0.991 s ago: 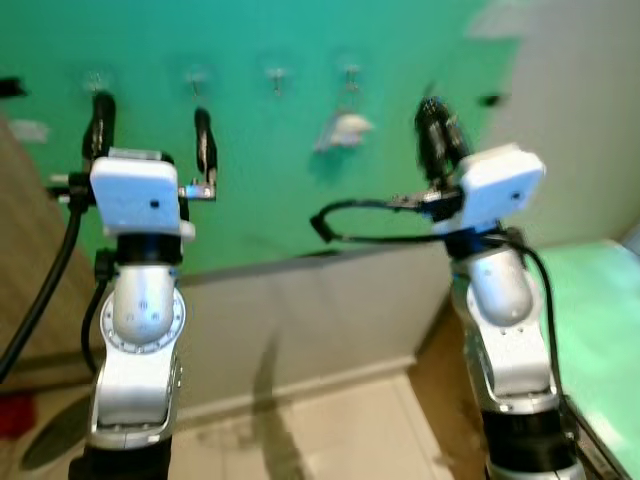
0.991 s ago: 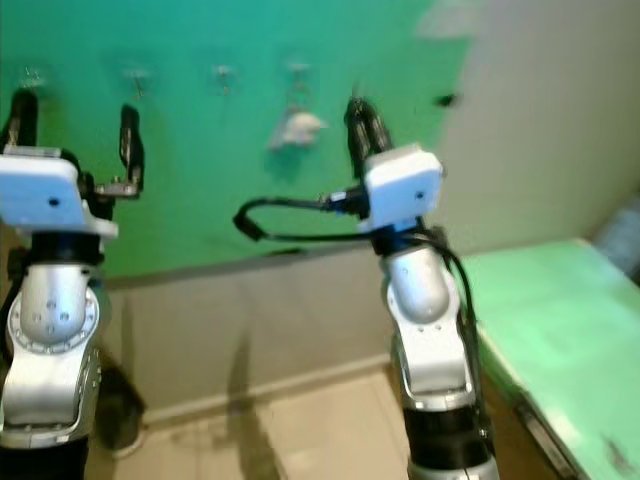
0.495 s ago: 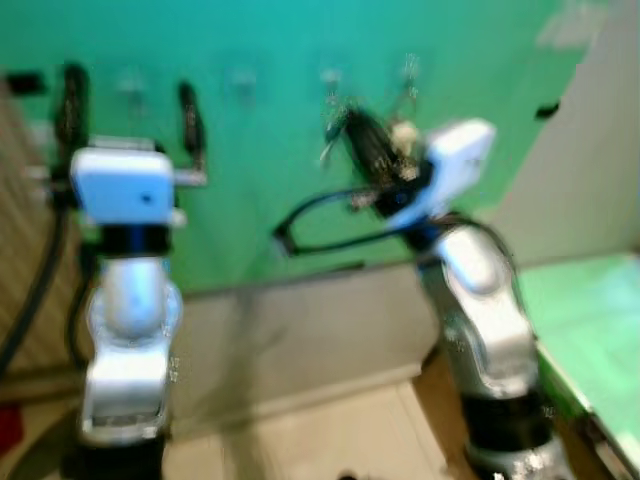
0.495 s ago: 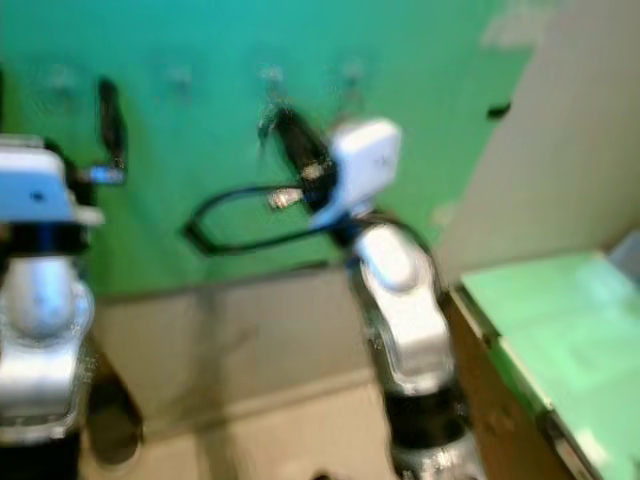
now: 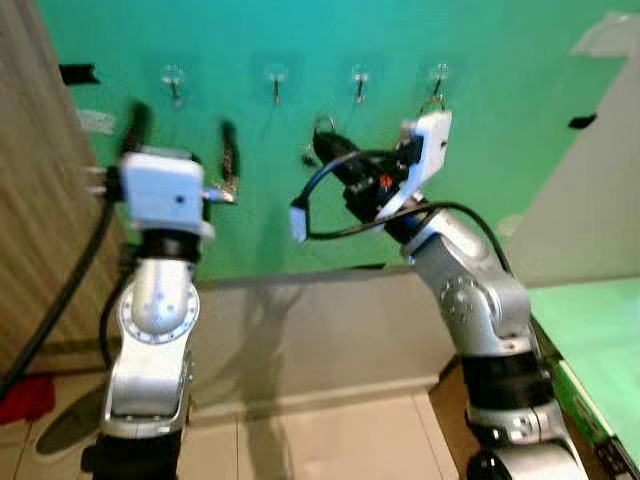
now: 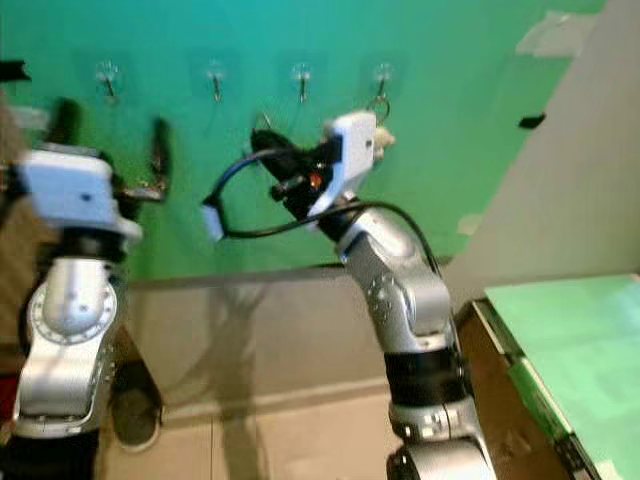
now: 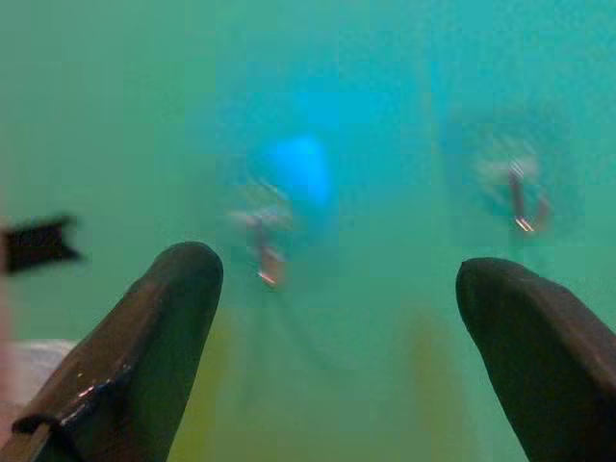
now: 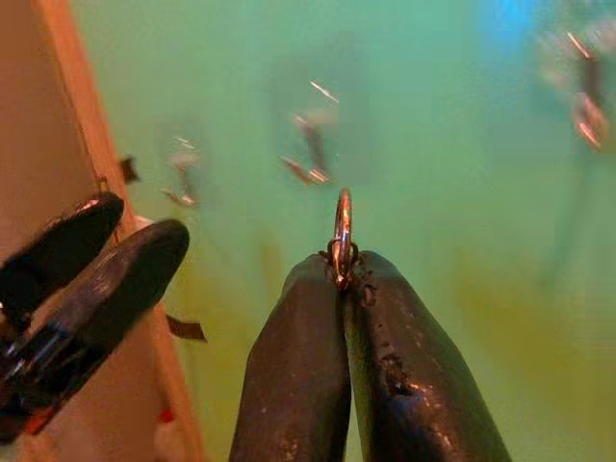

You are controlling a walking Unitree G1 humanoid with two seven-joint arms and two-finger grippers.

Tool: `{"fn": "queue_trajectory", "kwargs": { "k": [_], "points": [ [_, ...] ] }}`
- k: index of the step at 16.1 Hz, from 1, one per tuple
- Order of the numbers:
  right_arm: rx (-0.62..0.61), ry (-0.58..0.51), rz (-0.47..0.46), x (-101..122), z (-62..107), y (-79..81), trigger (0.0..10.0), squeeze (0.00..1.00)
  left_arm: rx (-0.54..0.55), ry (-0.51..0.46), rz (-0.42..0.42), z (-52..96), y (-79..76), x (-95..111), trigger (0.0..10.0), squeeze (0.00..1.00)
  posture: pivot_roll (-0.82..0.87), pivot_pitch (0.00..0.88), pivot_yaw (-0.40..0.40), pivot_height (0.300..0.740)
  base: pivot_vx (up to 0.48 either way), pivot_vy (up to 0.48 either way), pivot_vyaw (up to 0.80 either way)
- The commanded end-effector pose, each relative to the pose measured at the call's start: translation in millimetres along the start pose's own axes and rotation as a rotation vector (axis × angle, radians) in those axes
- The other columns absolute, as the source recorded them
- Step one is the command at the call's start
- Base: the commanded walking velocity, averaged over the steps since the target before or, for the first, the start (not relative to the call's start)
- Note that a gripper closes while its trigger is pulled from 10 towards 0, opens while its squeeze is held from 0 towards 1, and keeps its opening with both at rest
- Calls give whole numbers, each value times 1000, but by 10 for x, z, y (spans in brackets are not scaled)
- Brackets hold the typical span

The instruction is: Hang keys on a hook

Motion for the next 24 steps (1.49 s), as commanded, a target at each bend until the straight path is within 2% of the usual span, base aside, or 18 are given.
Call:
{"fn": "queue_trajectory", "kwargs": {
  "k": [1, 2, 4, 8, 9, 14, 17, 19, 21, 24],
  "points": [
    [18, -10, -39, 65, -52, 2, 0, 0, -35, 7, 3, 3, -54, -10, 10000, 0, 117, 0, -55, 740, 0, 0, 0],
    [39, -20, -94, 106, -106, 7, 0, 0, -47, -1, 0, 11, -78, 9, 10000, 0, 123, 0, -57, 740, 0, 0, 0],
    [72, -37, -127, 212, -133, 34, 0, 0, -49, -4, -1, 23, -91, 24, 10000, 0, 131, 0, -62, 740, 0, 0, 0],
    [119, -39, -108, 321, -143, 85, 0, 0, -78, 11, 13, 47, -138, -13, 10000, 0, 133, 0, -62, 740, 0, 0, 0],
    [86, -78, -143, 415, -132, -6, 0, 0, -99, 18, 70, 37, -201, 6, 10000, 0, 127, 0, -65, 740, 0, 0, 0],
    [41, -106, -156, 518, -35, -140, 0, 0, -121, 22, 47, 57, -243, -16, 10000, 0, 118, 0, -64, 740, 0, 0, 0],
    [-3, -123, -208, 558, 41, -276, 0, 0, -128, 23, 50, 57, -258, -16, 10000, 0, 112, 0, -62, 740, 0, 0, 0],
    [-31, -151, -291, 602, 92, -386, 0, 0, -130, 22, 53, 56, -266, -10, 10000, 0, 108, 0, -61, 740, 0, 0, 0],
    [-39, -159, -338, 612, 111, -433, 0, 0, -131, 23, 55, 57, -271, -11, 10000, 0, 107, 0, -58, 740, 0, 0, 0],
    [-13, -121, -346, 571, 109, -380, 0, 0, -130, 22, 51, 57, -269, -10, 10000, 0, 107, 0, -62, 740, 0, 0, 0]
  ]
}}
Point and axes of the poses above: a point about 5 cm out from each wrist's last joint towards the gripper, its own z axis pointing back from the gripper into the wrist, its own x axis along the axis of the wrist's last joint, y = z × x, the point moved 5 cm from there along -z, pointing out of the wrist towards the gripper, and after that the axes turned 14 degrees about -z, right-handed, at the moved point
